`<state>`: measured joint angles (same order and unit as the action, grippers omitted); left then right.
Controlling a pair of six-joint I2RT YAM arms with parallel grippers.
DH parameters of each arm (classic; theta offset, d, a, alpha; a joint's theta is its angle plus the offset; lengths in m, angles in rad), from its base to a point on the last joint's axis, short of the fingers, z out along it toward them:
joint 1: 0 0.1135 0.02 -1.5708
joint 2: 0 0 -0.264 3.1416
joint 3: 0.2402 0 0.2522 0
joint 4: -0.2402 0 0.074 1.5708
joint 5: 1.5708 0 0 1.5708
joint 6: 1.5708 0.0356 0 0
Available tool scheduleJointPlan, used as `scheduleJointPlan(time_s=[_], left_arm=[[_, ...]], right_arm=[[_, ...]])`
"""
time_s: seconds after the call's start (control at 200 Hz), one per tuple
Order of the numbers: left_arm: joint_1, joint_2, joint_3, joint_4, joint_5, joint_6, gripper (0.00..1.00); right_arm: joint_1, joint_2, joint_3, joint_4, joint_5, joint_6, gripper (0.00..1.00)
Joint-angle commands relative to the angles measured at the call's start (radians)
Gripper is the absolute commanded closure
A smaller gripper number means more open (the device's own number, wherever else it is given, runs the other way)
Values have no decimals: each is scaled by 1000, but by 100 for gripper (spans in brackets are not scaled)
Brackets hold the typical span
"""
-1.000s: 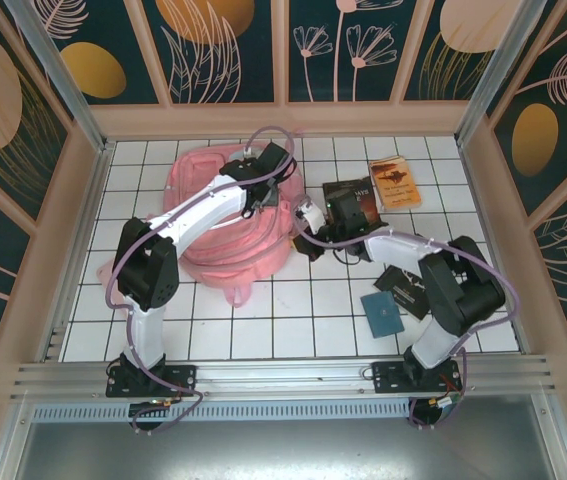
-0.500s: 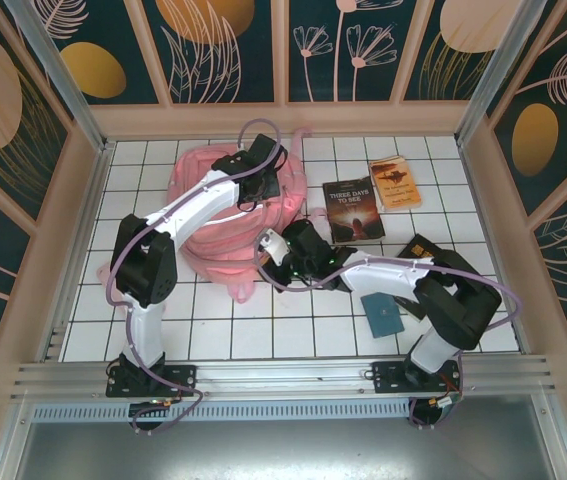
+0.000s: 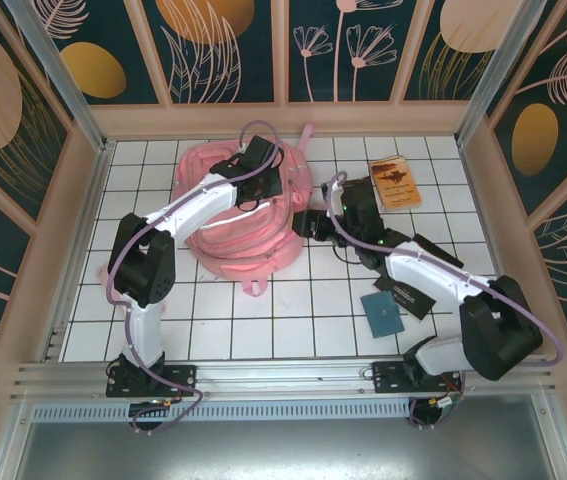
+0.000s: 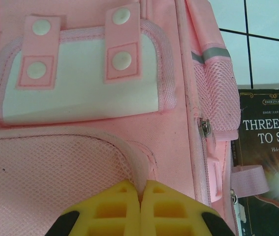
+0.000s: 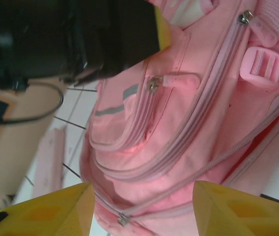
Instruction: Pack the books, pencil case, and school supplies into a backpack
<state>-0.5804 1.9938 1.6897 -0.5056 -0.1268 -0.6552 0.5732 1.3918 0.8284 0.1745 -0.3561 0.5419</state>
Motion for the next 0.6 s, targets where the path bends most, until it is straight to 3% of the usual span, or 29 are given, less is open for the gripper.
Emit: scheduleJointPlan(time_s=[0.0, 0.195, 0.375, 0.596], left_arm=[[2, -64, 19, 87, 38, 32, 100], [2, -86, 3, 89, 66, 52, 100], [3, -92, -17, 93, 85, 60, 100], [3, -99, -25, 97, 98, 65, 100]], right_arm=[[-21, 95, 76, -67, -106, 204, 46], [-49, 199, 153, -97, -141, 256, 49], [-49, 290, 245, -100, -153, 256, 58], [-47, 372, 324, -174, -130, 253, 58]])
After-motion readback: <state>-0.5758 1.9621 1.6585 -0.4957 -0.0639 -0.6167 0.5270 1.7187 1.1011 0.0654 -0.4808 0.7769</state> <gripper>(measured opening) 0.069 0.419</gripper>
